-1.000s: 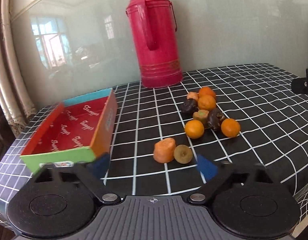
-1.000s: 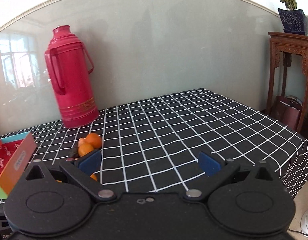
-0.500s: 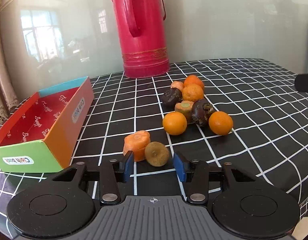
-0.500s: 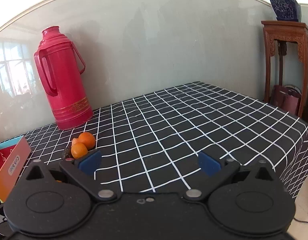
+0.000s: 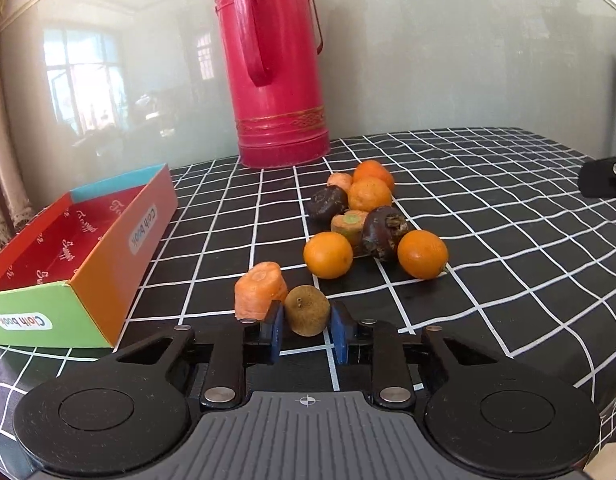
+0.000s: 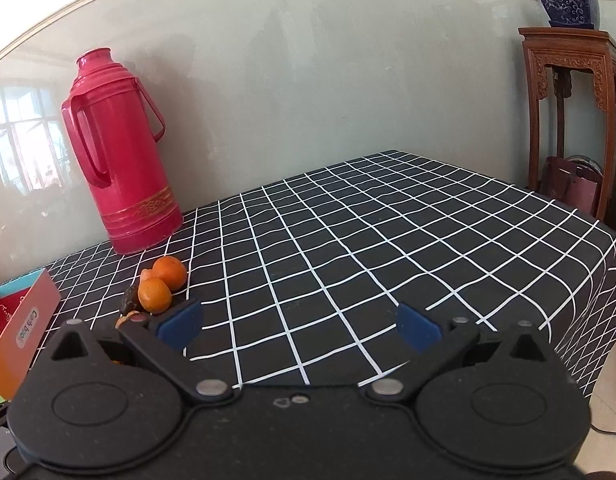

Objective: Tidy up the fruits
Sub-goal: 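Carry the kiwi into the red box and open the left gripper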

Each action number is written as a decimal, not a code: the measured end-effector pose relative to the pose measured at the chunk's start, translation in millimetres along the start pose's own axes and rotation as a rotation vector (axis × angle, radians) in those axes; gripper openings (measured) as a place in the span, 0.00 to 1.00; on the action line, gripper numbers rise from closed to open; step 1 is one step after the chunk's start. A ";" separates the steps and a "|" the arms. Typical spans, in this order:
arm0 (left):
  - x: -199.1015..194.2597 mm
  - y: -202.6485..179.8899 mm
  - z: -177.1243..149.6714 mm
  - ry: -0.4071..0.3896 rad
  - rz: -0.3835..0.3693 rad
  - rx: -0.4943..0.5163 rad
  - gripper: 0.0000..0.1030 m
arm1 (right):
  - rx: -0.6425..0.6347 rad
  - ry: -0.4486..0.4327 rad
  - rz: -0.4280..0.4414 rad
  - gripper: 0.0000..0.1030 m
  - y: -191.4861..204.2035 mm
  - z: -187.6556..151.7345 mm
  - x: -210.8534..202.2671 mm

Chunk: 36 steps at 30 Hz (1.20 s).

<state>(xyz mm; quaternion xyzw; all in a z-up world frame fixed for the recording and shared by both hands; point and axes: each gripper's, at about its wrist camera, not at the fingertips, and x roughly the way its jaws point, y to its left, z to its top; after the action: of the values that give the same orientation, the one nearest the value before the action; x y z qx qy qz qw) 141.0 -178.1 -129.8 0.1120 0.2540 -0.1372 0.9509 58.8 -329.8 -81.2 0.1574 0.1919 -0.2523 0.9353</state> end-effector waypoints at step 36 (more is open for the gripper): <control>9.0 204.1 29.4 -0.007 0.458 -0.328 0.89 | -0.204 0.094 0.220 0.95 110.1 -34.1 13.9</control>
<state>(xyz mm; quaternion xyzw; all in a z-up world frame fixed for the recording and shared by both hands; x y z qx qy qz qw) 226.7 3.0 -80.3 0.0107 0.2376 0.1237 0.9634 119.0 -231.6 -95.4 0.0931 0.2416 -0.1200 0.9584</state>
